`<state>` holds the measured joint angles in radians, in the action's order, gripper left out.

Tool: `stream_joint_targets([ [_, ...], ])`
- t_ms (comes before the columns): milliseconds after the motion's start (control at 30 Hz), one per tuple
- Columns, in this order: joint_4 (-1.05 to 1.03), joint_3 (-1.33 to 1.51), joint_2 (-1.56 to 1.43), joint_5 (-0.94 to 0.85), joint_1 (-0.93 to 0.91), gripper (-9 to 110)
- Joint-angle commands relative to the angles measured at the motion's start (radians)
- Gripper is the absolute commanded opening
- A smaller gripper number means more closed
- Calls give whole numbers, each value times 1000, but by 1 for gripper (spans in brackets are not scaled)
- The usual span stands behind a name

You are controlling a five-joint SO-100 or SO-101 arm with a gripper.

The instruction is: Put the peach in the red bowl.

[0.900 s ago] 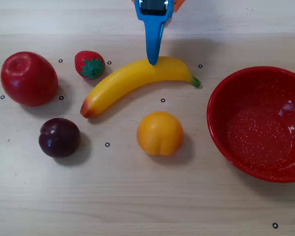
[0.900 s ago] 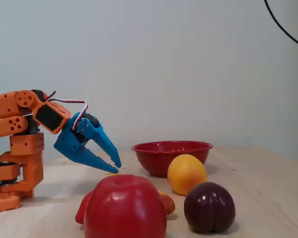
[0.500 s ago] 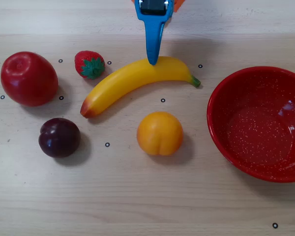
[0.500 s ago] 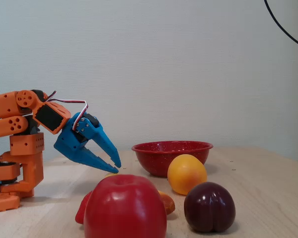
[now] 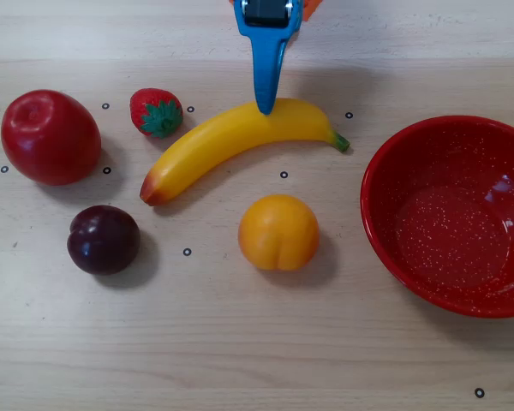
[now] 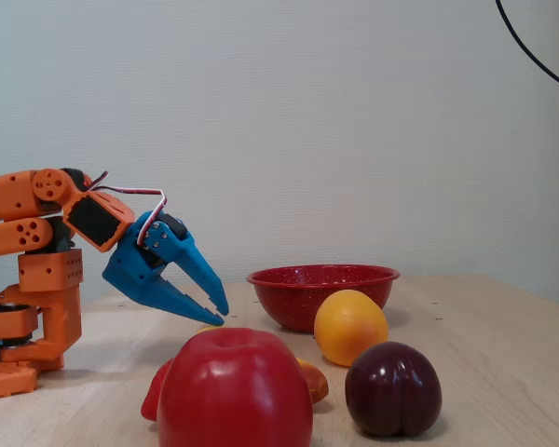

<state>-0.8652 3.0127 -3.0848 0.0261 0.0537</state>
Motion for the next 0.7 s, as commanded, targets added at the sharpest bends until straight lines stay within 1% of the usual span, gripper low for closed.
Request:
stream_joint_targets([
  [0, 9, -150, 132, 18, -20, 0],
  [200, -114, -525, 417, -21, -54, 0],
  [267, -137, -632, 499, -8, -54, 0],
  [467, -310, -954, 752, 100, -41, 0],
  [667, -388, -1200, 969, 97, -18, 0],
])
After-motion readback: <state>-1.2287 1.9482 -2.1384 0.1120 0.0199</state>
